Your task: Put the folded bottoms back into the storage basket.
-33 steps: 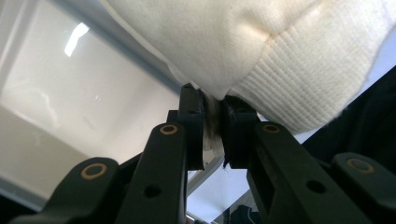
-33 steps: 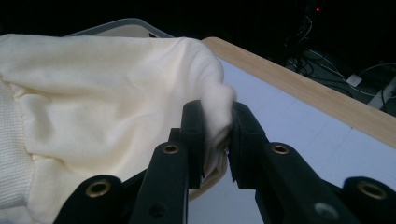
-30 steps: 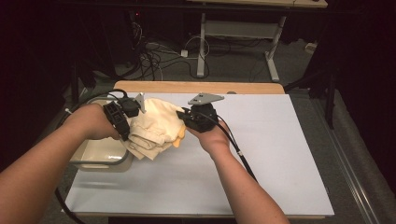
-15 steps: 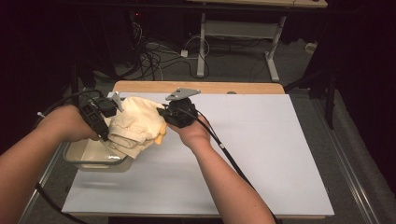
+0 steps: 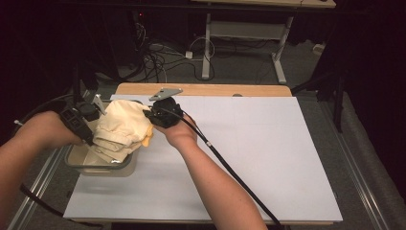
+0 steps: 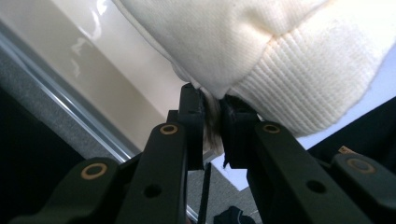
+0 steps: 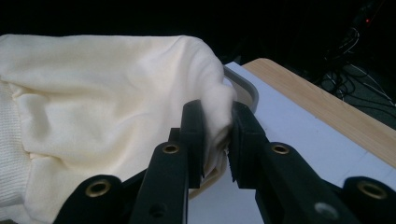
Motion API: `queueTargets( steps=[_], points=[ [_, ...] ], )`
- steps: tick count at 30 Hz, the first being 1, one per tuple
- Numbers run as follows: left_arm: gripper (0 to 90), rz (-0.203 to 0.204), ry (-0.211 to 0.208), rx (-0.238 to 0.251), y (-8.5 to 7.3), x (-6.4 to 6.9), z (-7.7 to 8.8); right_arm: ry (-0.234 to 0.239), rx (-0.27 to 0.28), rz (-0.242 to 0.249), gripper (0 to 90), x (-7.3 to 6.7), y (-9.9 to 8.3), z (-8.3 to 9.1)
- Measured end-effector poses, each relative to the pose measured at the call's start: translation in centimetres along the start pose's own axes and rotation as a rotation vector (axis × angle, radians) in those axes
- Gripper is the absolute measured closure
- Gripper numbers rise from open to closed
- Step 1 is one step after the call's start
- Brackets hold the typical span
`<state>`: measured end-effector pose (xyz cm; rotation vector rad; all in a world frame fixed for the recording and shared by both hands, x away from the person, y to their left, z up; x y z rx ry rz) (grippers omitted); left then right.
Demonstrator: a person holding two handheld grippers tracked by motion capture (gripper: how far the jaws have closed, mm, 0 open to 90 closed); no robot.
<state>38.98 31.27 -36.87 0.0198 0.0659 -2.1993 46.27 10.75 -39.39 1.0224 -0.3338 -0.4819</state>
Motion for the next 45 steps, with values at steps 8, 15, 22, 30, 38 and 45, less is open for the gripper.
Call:
queueTargets(
  steps=[8,15,22,30,38,45],
  points=[
    [78.5,0.025,-0.008,-0.003,-1.1,-1.3,-0.8,0.019,-0.008,0.009,79.9,-0.9,0.5,-1.8],
    [78.5,0.041,-0.007,-0.012,-1.9,-2.2,-1.6,0.038,-0.018,0.013,79.8,-1.5,0.7,-3.2],
    [78.5,0.066,-0.021,-0.002,-2.8,-3.1,-2.2,0.051,-0.031,0.015,79.7,-2.3,0.6,-4.4],
    [78.5,0.077,-0.013,-0.019,-3.5,-3.8,-2.8,0.068,-0.044,0.023,79.7,-2.9,0.7,-5.7],
    [78.5,0.084,-0.006,-0.041,-3.6,-4.1,-3.7,0.078,-0.06,0.031,79.7,-3.2,0.3,-7.3],
    [78.5,0.083,0.0,-0.045,-3.3,-4.0,-3.8,0.075,-0.076,0.031,79.7,-3.1,-0.1,-7.8]
  ],
)
Point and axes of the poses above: each handheld gripper's, and its own axes: z roughly backward along the jaws, y roughly out of its top, x roughly to its right, the point moved 5 cm from there along -z, roughly forward along the jaws, and after that the axes turned 3 degrees about z, right-handed, at the moved point
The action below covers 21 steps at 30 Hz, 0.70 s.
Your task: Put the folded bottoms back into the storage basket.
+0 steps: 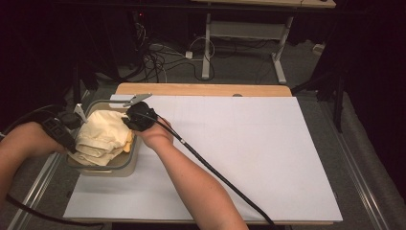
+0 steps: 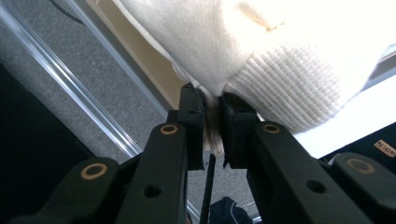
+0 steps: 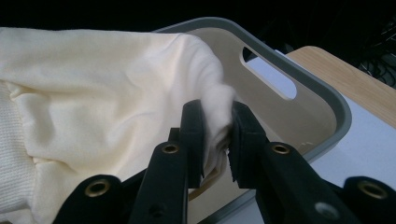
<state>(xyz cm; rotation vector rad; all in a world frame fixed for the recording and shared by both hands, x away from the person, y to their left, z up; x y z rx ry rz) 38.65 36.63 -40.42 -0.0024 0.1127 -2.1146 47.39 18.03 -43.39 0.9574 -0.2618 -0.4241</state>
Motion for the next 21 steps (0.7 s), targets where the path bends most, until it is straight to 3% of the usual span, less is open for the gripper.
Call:
queueTargets(
  steps=[11,21],
  points=[
    [78.5,0.005,-0.012,0.007,0.3,0.0,-0.3,-0.001,-0.009,0.001,79.6,0.3,-0.3,-0.3],
    [78.3,0.011,-0.015,0.023,0.9,0.0,-0.7,0.012,-0.007,-0.019,79.6,1.1,-0.6,-1.6]
  ],
)
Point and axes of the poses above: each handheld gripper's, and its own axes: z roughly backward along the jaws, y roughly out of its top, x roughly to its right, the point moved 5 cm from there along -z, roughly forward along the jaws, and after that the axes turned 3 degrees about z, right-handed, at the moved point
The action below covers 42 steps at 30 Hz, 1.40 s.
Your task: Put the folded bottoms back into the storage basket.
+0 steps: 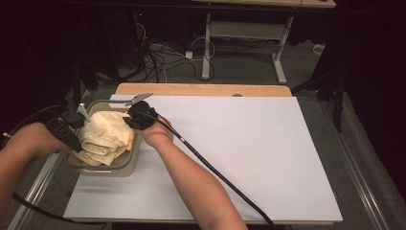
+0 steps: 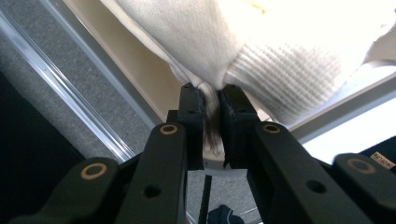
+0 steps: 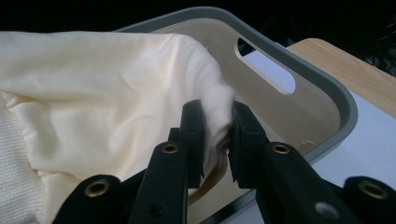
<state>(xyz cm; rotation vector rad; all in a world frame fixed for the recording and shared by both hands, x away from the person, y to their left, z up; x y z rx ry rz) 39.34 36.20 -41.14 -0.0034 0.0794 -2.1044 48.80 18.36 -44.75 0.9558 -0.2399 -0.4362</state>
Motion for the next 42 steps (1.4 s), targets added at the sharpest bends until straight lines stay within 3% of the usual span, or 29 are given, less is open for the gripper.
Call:
queueTargets(
  steps=[13,16,18,22,26,28,33,36,39,42],
  points=[
    [77.3,0.052,0.007,0.034,1.0,-0.2,0.6,-0.019,-0.008,-0.009,77.4,1.1,0.9,-0.9],
    [59.2,0.076,-0.006,0.011,1.2,-0.1,0.0,-0.024,-0.019,-0.028,56.6,1.7,0.2,-1.8],
    [51.5,0.065,-0.008,0.023,1.2,0.1,0.2,-0.01,-0.014,-0.047,46.6,1.8,0.2,-1.8],
    [39.5,0.054,-0.008,0.038,1.7,0.6,0.6,0.016,-0.005,-0.034,34.5,1.8,0.8,-0.6],
    [33.0,0.042,-0.046,0.058,2.3,1.5,0.9,0.015,0.03,-0.026,24.6,1.9,1.3,0.8],
    [27.8,0.037,-0.043,0.061,2.6,1.9,1.1,0.005,0.044,-0.025,17.0,2.0,1.3,1.5],
    [17.9,0.02,-0.011,0.054,3.4,2.6,1.3,-0.002,0.067,-0.02,8.6,2.2,0.4,3.2],
    [11.6,0.019,-0.017,0.054,3.8,3.0,1.4,-0.004,0.077,-0.028,0.5,2.2,-0.5,4.0],
    [0.0,0.014,-0.003,0.038,4.1,3.5,1.2,-0.019,0.085,-0.042,0.5,2.6,-1.4,4.8],
    [0.0,0.01,0.003,0.027,4.4,3.9,1.0,-0.03,0.09,-0.048,0.4,3.0,-2.1,5.5]
  ],
)
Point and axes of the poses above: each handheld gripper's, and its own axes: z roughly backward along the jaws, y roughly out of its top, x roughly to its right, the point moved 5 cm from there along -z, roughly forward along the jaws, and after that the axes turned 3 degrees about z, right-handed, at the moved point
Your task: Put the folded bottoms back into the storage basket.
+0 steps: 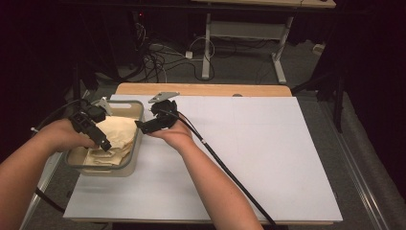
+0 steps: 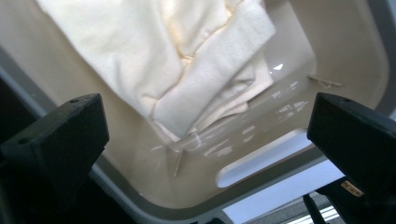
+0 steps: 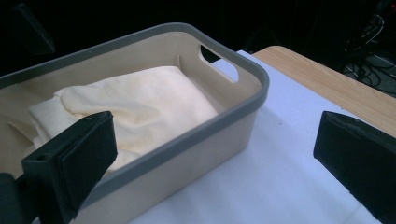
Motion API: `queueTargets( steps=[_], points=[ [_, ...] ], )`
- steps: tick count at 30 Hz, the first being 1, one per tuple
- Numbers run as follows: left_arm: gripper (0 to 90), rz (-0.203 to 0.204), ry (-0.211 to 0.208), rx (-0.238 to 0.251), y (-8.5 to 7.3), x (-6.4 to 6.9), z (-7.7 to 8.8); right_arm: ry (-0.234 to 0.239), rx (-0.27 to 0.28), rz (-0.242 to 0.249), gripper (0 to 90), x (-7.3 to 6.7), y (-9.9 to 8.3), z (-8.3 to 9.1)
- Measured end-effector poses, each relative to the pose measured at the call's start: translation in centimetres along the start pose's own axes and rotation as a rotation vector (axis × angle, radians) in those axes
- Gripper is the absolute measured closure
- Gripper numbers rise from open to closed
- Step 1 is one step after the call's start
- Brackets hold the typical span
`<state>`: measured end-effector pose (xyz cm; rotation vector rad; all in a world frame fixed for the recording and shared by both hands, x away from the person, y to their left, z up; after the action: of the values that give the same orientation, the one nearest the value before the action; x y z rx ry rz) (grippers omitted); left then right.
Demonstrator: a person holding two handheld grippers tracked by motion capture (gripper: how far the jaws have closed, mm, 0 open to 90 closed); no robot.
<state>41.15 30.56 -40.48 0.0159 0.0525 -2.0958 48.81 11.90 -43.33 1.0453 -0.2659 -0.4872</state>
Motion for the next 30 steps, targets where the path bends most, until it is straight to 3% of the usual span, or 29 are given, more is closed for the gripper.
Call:
queueTargets(
  steps=[17,30],
  points=[
    [0.0,-0.008,0.009,-0.014,1.5,2.1,-0.1,-0.07,-0.005,0.0,0.5,1.5,-2.9,4.4],
    [0.0,-0.044,0.023,-0.001,3.2,4.9,1.4,-0.128,-0.002,-0.007,0.5,2.9,-5.2,8.3]
  ],
)
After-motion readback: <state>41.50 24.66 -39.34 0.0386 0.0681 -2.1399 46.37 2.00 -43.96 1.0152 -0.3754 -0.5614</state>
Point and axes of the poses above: each handheld gripper's, and its own axes: z roughly backward along the jaws, y roughly out of its top, x roughly to its right, the point moved 5 cm from there along -z, roughly forward along the jaws, and after that the axes turned 3 degrees about z, right-handed, at the moved point
